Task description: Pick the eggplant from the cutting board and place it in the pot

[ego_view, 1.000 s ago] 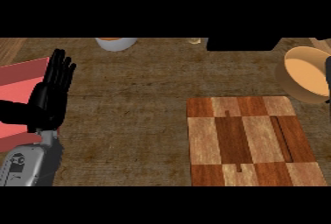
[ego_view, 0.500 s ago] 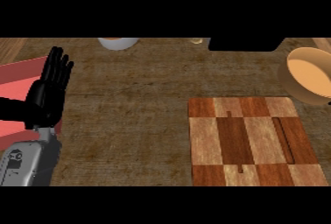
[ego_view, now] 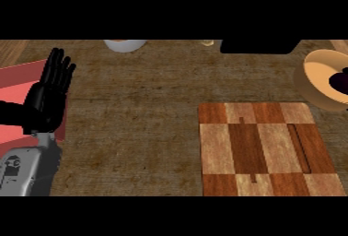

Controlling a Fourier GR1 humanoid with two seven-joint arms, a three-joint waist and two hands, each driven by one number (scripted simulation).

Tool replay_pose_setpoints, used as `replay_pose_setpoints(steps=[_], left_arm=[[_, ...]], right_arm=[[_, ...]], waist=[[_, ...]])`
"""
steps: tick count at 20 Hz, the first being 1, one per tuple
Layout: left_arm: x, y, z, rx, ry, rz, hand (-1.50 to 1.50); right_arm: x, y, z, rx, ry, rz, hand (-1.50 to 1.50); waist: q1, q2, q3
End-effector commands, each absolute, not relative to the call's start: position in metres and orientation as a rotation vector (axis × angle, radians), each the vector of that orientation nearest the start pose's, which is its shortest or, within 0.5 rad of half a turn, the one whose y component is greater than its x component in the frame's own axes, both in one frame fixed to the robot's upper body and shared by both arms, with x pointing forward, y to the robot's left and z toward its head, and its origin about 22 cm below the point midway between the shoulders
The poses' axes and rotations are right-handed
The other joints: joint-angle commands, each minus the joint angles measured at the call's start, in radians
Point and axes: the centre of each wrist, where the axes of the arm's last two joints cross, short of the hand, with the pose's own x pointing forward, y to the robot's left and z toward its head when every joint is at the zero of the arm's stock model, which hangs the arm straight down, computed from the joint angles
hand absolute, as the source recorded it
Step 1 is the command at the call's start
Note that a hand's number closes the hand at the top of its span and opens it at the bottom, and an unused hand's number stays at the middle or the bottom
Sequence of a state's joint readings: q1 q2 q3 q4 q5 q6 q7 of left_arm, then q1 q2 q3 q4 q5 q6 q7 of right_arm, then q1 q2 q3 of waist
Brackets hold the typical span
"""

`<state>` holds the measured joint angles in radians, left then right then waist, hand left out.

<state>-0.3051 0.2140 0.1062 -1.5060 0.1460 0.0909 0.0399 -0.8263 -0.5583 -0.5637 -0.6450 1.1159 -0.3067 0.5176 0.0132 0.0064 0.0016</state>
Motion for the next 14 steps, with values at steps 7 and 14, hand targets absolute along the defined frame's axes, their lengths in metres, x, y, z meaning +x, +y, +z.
replay_pose_setpoints(steps=[7, 14], left_arm=[[0.309, 0.251, 0.081, 0.089, -1.773, 0.045, 0.00], [0.310, 0.254, 0.089, 0.097, -1.748, 0.054, 0.00]], right_arm=[[0.398, -0.432, 0.150, -1.397, -1.157, -0.067, -1.50], [0.394, -0.437, 0.164, -1.302, -1.265, -0.454, -1.50]], waist=[[0.007, 0.001, 0.000], [-0.006, -0.006, 0.000]])
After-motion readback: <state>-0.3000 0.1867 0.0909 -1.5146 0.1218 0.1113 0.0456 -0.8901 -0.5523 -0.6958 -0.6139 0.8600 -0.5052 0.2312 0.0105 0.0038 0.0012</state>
